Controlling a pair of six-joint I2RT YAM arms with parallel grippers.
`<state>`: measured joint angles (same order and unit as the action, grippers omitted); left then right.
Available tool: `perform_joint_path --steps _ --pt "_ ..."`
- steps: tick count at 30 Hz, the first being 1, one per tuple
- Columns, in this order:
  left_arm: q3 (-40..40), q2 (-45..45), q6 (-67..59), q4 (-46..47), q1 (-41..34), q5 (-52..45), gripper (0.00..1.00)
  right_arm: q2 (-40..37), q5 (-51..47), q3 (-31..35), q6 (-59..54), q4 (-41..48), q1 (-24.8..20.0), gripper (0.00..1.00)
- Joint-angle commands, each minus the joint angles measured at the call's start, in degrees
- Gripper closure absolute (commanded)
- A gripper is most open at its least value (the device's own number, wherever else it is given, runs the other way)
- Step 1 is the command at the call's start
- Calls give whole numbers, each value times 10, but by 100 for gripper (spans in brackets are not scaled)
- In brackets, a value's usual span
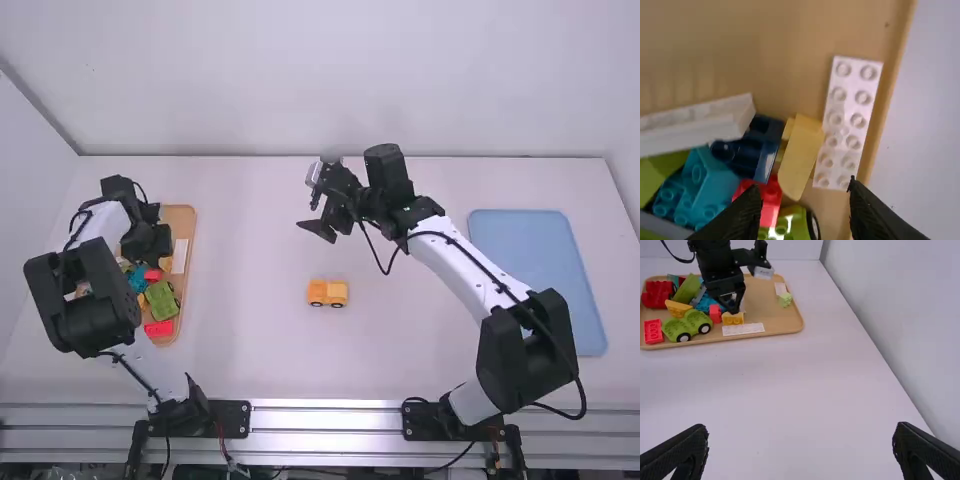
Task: Assemble lego blocks to make yellow taxi
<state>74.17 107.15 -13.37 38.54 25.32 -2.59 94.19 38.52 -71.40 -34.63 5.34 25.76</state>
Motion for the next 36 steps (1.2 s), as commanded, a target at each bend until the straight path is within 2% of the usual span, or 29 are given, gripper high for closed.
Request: perform_joint_path --steps 1,8,15,32,36 --pt "-20 -2 -15 -2 -2 -25 60 3 0 -18 6 1 2 1" --pt "-25 -2 -15 -19 -2 -25 56 3 0 -18 6 1 3 1" --pt "-37 -2 -12 -38 -2 -24 57 3 -1 -18 14 5 2 1" --pt "-61 -2 -11 -76 -2 -23 64 3 -1 -18 14 13 2 1" --pt "-61 -2 4 -75 -2 16 63 3 -1 -18 12 12 2 1"
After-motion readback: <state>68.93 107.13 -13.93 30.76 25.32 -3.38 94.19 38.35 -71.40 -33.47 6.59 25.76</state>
